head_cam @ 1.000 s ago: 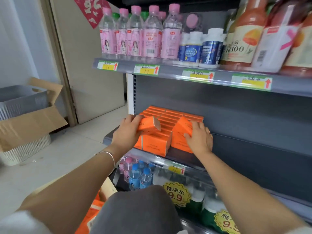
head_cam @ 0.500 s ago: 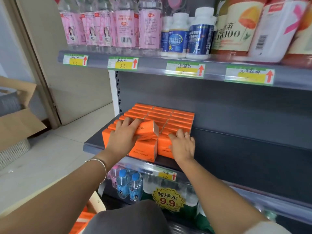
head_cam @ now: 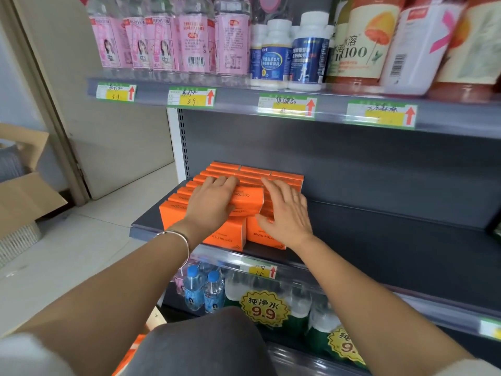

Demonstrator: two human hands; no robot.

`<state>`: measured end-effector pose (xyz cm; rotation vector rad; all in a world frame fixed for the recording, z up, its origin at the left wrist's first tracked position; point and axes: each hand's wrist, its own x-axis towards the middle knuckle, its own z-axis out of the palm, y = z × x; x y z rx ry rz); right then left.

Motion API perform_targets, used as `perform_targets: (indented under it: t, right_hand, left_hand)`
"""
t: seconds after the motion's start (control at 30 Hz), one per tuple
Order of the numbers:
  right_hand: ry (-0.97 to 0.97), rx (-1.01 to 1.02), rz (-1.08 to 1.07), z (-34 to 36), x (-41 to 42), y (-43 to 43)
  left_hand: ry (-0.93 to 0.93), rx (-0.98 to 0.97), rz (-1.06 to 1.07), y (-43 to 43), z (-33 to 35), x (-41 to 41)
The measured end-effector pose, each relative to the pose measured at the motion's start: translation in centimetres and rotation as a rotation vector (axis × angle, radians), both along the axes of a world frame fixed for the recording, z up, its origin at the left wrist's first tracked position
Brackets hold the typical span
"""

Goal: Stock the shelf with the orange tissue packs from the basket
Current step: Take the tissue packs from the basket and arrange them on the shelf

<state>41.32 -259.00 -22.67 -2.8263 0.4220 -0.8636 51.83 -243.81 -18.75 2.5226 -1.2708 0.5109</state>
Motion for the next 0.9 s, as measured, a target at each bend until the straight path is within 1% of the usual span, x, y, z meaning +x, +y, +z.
perform_targets:
  t: [0.07,0.17,0.3,0.37,0.47,0.57,0.73,0.8,0.9]
  right_hand:
    - [-0.014,-0.007,0.025,0.7,-0.2,0.7]
    - [-0.004,0.029,-0.016,1.4,-1.1,0.9]
    - [-0.011,0.084,-0.062,0.7,-3.7,0.5]
    - [-0.022,0.134,-0.092,-0.4,-5.0,0.2]
    - [0.038,0.179,-0.127,-2.6,-6.6,-0.2]
    - [0.152,0.129,-0.131,-4.5,-6.9,-0.1]
    - [0.186,0.124,-0.162,-5.2,-3.7,0.5]
    - [0.187,0.077,-0.211,-5.6,-2.5,0.3]
    - [0.161,-0.089,-0.296,-6.1,-1.9,-0.1]
  left_hand:
    - [0.009,-0.018,-0.061,-0.4,0.4,-1.0]
    - [0.101,-0.086,-0.101,-0.5,0.7,-1.8]
    - [0.162,-0.119,-0.055,0.1,-0.1,-1.9]
    - [0.199,-0.068,0.001,0.3,-0.8,-2.0]
    - [0.235,0.101,0.053,0.5,-2.3,-2.0]
    - [0.268,0.232,0.041,0.5,-3.8,-1.9]
    - [0.256,0.328,-0.022,-0.1,-5.4,-1.4]
    - [0.267,0.347,-0.031,-0.4,-5.9,-1.1]
    - [0.257,0.349,-0.031,-0.7,-6.2,-0.8]
